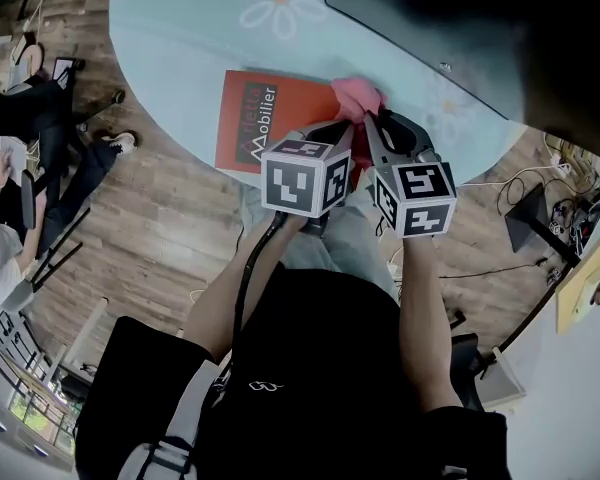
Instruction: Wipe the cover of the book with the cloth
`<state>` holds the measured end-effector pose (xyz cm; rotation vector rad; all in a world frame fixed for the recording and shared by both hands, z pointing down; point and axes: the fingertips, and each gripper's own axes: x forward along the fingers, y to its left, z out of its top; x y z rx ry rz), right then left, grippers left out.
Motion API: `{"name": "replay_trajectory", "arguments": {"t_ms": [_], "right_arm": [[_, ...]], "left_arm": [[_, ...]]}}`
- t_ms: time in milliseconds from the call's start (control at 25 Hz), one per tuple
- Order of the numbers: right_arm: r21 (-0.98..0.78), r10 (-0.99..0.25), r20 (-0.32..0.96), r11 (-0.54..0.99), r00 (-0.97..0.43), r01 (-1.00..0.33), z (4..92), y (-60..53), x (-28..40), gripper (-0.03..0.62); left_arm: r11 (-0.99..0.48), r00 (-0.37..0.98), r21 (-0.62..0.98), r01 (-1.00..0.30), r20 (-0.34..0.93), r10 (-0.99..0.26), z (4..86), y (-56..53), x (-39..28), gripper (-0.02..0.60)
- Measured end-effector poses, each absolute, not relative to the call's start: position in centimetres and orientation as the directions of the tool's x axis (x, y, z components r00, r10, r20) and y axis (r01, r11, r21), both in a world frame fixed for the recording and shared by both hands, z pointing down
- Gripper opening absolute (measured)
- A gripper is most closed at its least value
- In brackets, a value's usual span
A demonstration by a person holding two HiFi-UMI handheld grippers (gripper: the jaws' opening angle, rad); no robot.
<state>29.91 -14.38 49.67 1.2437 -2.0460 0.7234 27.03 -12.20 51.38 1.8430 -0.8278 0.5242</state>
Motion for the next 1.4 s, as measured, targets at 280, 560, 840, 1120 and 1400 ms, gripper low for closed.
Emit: {"name": "replay_trajectory", "arguments": {"t_ms": [280,560,840,1120,1400], "right_arm": [[-0.089,-0.575,0.765,0.351,-0.289,-0.932,47.6,-12.0,31.7,0.043],[-0.097,-0.622,0.717,0.357,-0.314,-0.929,45.4,-13.0,27.4,0.043],[-0.112,-0.653,0.676,0.367,-0.341,-0.924,43.9,-13.8,21.6,0.043],[-0.12,-0.639,0.667,0.413,-0.382,-0.903,43.7,-14.1,15.4,0.043],[-0.147,-0.583,0.692,0.464,-0.426,-0.873,45.6,-13.9,11.0,0.043]], "left_arm": [[-0.373,0.69,0.59,-0.716,0.679,-0.25,50.4,-10.1,29.2,0.014],[-0.426,0.681,0.547,-0.721,0.673,-0.289,48.5,-10.9,25.5,0.014],[-0.427,0.656,0.514,-0.744,0.682,-0.322,47.1,-12.1,18.9,0.012],[-0.419,0.638,0.498,-0.759,0.695,-0.332,46.9,-12.5,13.2,0.014],[-0.376,0.607,0.487,-0.789,0.715,-0.347,48.5,-12.7,8.7,0.013]]}}
